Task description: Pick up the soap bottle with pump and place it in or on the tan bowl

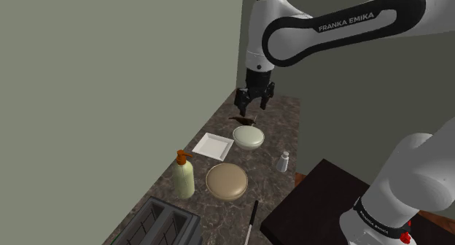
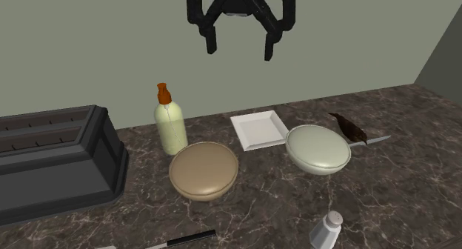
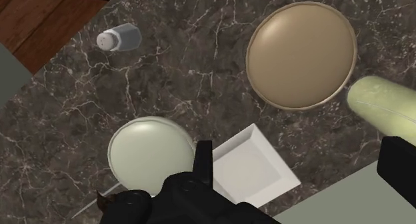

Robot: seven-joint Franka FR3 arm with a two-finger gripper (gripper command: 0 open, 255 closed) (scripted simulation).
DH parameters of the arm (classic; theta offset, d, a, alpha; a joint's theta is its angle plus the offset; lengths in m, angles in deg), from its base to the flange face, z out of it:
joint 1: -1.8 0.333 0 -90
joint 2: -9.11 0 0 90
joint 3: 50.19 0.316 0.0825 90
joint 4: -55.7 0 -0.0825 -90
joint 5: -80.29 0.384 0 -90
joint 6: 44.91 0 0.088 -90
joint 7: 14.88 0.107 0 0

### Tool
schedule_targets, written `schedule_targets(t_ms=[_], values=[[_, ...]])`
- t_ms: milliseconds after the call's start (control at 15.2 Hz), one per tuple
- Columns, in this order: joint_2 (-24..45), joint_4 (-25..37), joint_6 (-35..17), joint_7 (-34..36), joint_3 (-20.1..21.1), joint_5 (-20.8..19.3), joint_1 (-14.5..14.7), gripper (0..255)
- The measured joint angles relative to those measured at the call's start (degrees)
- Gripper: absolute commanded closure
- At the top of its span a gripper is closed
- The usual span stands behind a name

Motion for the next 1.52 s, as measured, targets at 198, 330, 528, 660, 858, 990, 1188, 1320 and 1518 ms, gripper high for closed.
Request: schedule_targets(t_ms=[198, 330, 528, 660, 858, 990, 1188, 1320, 1518], values=[[6.1, 3.8, -1.6, 3.2, 2.2, -0.8, 0.6, 0], [10.4, 7.0, -2.1, 5.7, 3.7, -1.6, 1.3, 0], [16.6, 10.7, -3.7, 8.8, 5.3, -3.2, 2.2, 0], [20.8, 13.8, -4.1, 10.8, 6.1, -4.5, 2.9, 0], [27.5, 19.5, -4.0, 13.9, 6.9, -6.7, 4.6, 0], [31.8, 23.2, -4.0, 15.9, 7.3, -8.2, 5.9, 0], [39.3, 30.2, -3.4, 18.5, 7.3, -10.5, 8.4, 0], [43.5, 34.7, -2.5, 20.0, 7.2, -11.6, 10.2, 0], [50.4, 42.7, -0.7, 21.3, 6.7, -13.2, 12.8, 0]])
